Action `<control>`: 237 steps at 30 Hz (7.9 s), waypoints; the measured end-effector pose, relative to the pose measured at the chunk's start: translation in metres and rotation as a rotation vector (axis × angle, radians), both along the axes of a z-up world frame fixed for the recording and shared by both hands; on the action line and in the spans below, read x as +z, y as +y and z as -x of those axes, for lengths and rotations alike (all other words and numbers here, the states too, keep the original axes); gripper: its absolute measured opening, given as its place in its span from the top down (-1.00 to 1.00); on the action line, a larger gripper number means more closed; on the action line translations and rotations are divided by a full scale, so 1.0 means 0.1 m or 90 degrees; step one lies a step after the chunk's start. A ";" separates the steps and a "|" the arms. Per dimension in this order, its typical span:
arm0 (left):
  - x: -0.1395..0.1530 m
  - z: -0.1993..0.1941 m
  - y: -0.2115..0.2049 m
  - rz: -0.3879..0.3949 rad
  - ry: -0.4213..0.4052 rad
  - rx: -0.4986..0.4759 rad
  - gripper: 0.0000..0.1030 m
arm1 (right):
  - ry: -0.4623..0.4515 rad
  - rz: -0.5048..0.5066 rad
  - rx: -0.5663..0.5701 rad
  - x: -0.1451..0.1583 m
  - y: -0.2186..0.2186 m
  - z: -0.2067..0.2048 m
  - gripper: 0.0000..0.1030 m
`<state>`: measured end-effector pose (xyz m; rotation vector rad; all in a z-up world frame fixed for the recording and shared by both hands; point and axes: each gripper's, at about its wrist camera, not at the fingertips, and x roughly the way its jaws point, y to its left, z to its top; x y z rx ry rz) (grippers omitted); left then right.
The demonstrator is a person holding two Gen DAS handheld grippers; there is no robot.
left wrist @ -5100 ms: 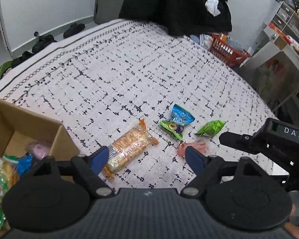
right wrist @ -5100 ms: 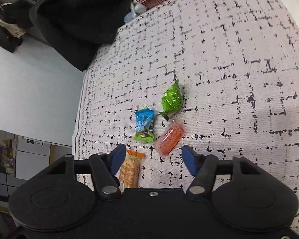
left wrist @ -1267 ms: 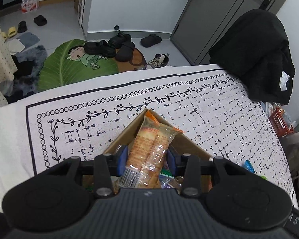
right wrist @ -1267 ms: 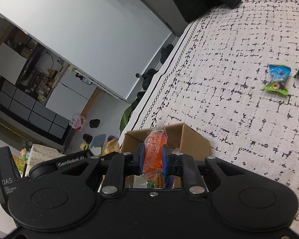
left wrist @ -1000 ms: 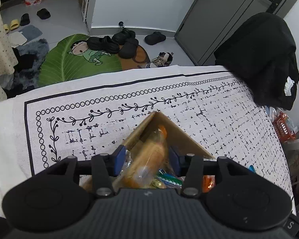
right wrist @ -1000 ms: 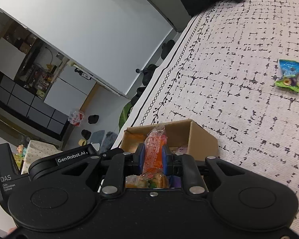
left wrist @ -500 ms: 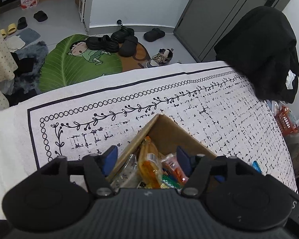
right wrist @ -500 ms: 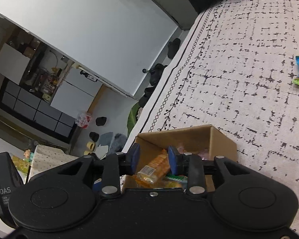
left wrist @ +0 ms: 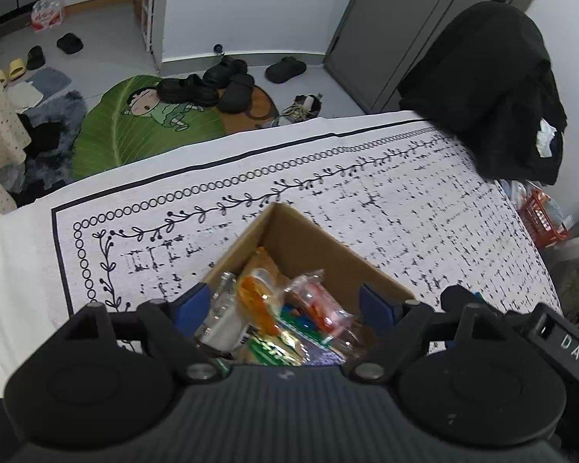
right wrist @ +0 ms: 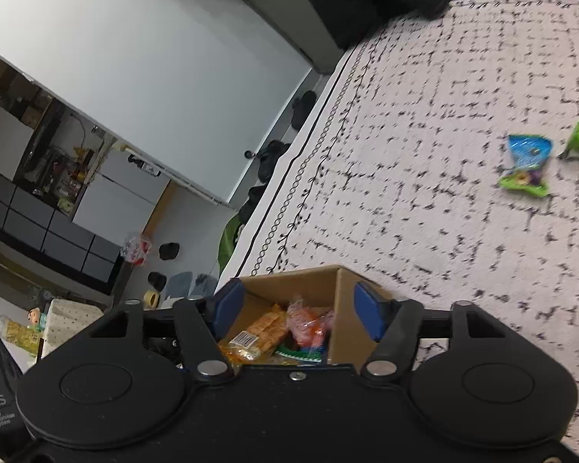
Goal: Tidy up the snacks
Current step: 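Open the left gripper over the box while the right gripper releases the orange candy inside, then move both grippers from the box to the blue and green candies, then grasp the blue candy with the left gripper while the right grasps the green candy, then carry the blue candy with the left gripper while the right carries the green candy to the box, then open the left gripper over the box while the right gripper releases the green candy inside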
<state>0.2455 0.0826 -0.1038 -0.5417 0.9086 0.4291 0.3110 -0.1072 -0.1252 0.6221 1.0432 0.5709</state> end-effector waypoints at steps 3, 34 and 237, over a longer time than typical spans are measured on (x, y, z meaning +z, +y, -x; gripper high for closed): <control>0.03 0.01 -0.10 -0.010 -0.009 -0.006 -0.77 | -0.013 0.021 -0.012 0.03 -0.10 0.04 -0.58; 0.24 -0.31 -1.13 -0.047 -0.068 -0.085 -1.00 | -0.007 0.044 -0.164 0.11 -1.41 -0.15 -0.93; 0.67 1.06 0.01 0.006 -0.058 -0.120 -0.65 | -0.059 0.117 0.091 0.86 0.03 1.32 -0.08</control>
